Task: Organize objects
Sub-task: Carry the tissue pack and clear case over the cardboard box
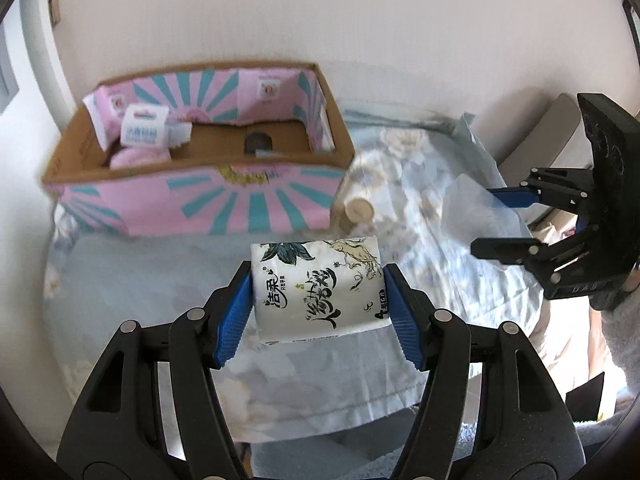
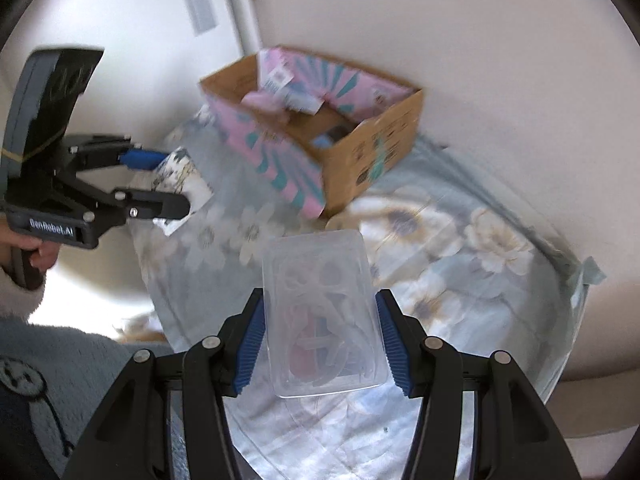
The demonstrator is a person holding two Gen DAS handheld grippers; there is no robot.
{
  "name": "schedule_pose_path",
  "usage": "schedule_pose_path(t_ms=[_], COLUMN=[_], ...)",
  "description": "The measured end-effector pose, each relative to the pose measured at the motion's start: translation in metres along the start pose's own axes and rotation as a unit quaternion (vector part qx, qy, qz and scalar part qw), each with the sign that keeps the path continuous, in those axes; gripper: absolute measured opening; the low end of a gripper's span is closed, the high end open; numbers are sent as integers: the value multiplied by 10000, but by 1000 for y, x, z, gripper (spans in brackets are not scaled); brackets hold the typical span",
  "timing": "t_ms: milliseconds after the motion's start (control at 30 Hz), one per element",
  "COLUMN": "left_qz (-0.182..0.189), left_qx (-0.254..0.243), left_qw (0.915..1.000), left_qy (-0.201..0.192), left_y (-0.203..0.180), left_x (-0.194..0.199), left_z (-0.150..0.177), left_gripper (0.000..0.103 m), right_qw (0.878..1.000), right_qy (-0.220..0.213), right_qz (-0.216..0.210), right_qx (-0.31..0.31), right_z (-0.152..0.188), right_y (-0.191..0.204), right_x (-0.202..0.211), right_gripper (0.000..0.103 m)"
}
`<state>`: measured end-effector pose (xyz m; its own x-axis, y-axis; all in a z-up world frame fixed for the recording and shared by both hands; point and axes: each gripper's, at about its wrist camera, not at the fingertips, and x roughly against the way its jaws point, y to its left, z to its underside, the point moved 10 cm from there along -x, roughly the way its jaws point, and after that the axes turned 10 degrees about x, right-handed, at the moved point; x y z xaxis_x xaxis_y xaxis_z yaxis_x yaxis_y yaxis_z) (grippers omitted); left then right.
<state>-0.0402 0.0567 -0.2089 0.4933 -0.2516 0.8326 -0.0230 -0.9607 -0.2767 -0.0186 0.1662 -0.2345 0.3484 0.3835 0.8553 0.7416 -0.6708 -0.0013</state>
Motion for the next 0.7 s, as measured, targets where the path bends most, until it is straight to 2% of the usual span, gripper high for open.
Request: schedule_pose_path(t_ms=[167,400,700], left_qz=[24,54,23], left_qx=[-40,1,-43], left_qw=[9999,9996,9988], left_qy=[-121,-290,-482], left_y=[16,50,101], left_x=[8,17,17], left_z=[-30,-82,-154], left_gripper=[60,60,60], right_qw=[9991,9955,9881], right_qy=[-195,-474,-639], right_qz=[140,365,515], right_qx=[-344,-739,-1301], right_z=[-29,-88,-156], right_y=[-13,-26,-39], right_x=[12,23,4], right_gripper=[51,51,51])
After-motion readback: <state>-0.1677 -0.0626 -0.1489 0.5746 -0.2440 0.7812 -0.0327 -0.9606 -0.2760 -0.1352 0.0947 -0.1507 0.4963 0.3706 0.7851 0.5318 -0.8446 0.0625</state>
